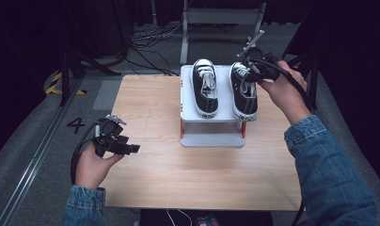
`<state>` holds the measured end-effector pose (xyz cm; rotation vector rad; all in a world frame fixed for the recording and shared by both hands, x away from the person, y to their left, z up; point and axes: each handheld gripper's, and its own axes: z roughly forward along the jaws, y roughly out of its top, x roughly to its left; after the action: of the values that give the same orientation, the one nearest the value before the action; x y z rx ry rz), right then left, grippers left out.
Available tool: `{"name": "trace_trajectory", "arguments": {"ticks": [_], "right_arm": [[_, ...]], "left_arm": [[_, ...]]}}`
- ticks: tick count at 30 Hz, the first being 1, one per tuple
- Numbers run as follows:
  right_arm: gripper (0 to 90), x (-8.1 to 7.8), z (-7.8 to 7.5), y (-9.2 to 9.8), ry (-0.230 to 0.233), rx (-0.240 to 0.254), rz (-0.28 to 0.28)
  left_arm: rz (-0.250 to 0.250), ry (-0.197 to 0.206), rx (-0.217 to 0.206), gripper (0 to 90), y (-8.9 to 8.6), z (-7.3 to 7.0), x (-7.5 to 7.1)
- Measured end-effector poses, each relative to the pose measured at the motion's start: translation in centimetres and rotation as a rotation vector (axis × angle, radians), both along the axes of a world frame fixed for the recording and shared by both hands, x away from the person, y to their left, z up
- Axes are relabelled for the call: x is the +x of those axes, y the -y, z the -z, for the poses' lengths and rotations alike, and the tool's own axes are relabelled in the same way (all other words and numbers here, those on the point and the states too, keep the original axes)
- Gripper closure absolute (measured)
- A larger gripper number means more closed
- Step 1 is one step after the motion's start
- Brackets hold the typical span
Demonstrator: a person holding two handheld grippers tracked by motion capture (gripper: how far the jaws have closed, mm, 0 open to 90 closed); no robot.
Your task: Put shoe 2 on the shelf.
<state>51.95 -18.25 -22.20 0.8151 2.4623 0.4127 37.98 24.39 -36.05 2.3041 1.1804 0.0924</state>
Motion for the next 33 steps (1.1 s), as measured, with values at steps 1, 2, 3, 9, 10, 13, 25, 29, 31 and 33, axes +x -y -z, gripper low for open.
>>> {"name": "trace_trajectory", "arguments": {"ticks": [1,2,3,9,10,13,25,29,31,33], "right_arm": [[77.1,0.2,0.0,-0.4,0.009,-0.005,-0.005],[77.1,0.3,0.1,-0.6,0.015,-0.007,-0.006],[77.1,0.4,0.2,-1.0,0.021,-0.01,-0.011],[77.1,1.0,0.7,-2.5,0.051,-0.03,-0.019],[77.1,1.1,0.9,-2.8,0.054,-0.035,-0.019],[77.1,1.4,1.4,-3.5,0.06,-0.052,-0.019],[63.7,1.0,1.6,-3.9,0.055,-0.015,-0.018],[55.2,0.5,0.7,-2.4,0.036,0.071,-0.011],[53.1,-0.1,0.2,-1.7,0.044,0.108,-0.013],[53.9,-0.8,-0.3,-0.8,0.046,0.158,-0.02]], "left_arm": [[0.001,0.001,-0.002,37.9,0.1,0.0,0.0],[0.009,0.005,0.0,37.9,0.1,0.0,0.2],[0.012,-0.001,-0.001,37.8,0.1,0.0,0.2],[0.016,0.002,-0.008,37.9,0.2,0.0,0.3],[0.015,0.0,-0.009,37.8,0.2,0.0,0.3],[0.012,0.003,-0.013,37.9,0.1,0.0,0.4],[0.028,-0.003,-0.013,37.8,0.5,0.0,0.9],[0.028,-0.001,-0.015,37.8,0.6,0.0,1.0],[0.031,-0.005,-0.015,37.8,0.7,0.0,1.2],[0.033,-0.002,-0.014,37.8,0.8,0.1,1.2]]}}
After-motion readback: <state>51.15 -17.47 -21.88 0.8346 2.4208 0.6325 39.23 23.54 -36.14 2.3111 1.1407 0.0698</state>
